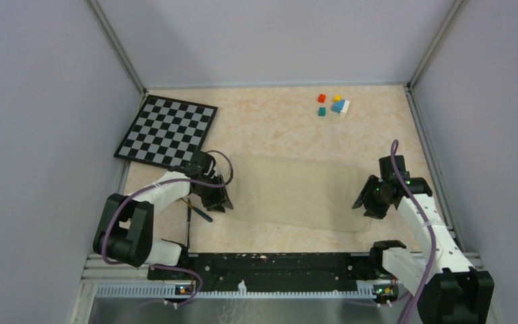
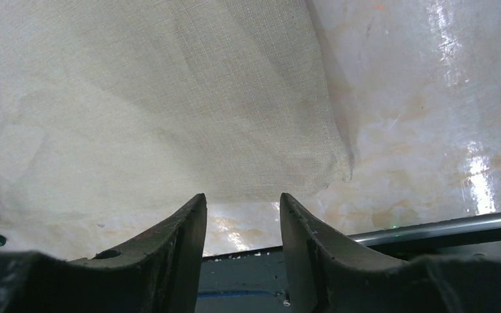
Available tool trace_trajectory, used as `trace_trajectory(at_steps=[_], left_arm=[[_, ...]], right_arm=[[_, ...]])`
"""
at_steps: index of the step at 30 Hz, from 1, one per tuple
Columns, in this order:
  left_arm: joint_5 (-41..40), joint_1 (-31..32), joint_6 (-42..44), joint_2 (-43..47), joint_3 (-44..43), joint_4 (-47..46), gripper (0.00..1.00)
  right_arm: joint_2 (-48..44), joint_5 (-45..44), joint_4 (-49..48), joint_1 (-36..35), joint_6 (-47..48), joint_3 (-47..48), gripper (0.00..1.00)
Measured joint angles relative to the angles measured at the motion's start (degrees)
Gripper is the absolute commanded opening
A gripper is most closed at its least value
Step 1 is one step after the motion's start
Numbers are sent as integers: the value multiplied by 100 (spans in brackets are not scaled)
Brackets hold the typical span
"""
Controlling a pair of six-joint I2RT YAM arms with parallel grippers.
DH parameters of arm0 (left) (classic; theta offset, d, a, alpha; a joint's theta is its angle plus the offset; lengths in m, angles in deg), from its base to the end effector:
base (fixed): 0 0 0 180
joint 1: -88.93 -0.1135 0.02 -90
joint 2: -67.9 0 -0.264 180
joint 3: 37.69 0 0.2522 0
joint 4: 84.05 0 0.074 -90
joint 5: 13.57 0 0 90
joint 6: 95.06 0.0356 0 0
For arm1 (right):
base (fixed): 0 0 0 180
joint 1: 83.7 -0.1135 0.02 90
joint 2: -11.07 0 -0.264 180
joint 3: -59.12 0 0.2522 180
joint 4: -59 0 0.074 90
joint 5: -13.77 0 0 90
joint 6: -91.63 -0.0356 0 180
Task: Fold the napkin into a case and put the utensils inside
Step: Smooth out the rectangle-folded napkin at the center of the board.
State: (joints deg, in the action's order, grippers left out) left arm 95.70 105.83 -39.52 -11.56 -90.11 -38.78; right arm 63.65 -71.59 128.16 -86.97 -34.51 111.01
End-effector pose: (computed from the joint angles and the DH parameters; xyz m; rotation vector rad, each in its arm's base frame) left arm 0.2157 -0.0778 0.1559 -0.3720 2.9174 -0.6481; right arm 0.1491 0.0114 0.2174 0.7796 2.7149 0.2769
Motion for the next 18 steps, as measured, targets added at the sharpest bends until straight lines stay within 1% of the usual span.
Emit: trace_trajectory(at_steps=[1, 3, 7, 8, 12, 18], left_arm=[[-33, 7, -2, -11, 0, -7, 40], [-87, 17, -9, -50, 0, -20, 34], [-140, 37, -24, -107, 0, -37, 12], [-140, 42, -17, -107, 0, -39, 9], [-227, 50, -13, -33, -2, 15, 5], [-380, 50, -11, 413, -164, 315, 3]], right_arm=[[0, -2, -7, 0, 0, 0, 44], [0, -2, -11, 0, 0, 0, 44], [-7, -2, -9, 0, 0, 0, 43], [-11, -4, -11, 0, 0, 0, 43], [-44, -33, -9, 0, 9, 0, 43], [-48, -72, -7, 0, 13, 0, 42]])
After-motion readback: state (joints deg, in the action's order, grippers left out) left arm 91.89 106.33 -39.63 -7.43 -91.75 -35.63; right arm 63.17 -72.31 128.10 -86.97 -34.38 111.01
